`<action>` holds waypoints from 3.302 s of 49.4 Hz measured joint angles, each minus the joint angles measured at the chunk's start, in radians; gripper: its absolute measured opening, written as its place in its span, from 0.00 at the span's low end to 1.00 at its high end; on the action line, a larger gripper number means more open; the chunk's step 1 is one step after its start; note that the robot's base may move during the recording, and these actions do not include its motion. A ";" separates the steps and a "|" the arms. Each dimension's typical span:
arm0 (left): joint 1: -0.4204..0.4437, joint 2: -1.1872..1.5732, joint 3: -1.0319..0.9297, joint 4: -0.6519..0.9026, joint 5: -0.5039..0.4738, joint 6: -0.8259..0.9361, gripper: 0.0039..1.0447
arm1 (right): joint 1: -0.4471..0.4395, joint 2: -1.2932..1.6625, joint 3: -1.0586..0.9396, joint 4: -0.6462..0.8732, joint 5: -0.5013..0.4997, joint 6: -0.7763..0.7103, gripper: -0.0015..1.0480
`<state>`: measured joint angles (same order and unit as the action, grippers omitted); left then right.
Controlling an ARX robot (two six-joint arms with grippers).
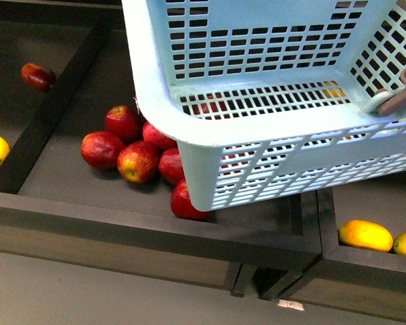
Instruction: Pick lemon and mango into basket
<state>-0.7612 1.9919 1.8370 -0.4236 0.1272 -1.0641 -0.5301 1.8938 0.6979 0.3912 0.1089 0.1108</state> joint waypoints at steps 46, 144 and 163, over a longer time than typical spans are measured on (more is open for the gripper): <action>-0.001 0.000 0.000 0.000 0.001 0.000 0.05 | 0.098 0.659 0.712 -0.229 0.022 -0.056 0.92; 0.000 0.000 0.000 0.000 0.001 0.000 0.05 | -0.047 0.024 0.361 -0.219 -0.356 0.010 0.46; -0.001 0.000 0.000 0.000 0.001 -0.001 0.05 | 0.143 -0.400 0.311 -0.307 -0.419 0.111 0.46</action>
<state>-0.7620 1.9919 1.8370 -0.4236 0.1280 -1.0649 -0.3866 1.4937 1.0092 0.0837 -0.3103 0.2218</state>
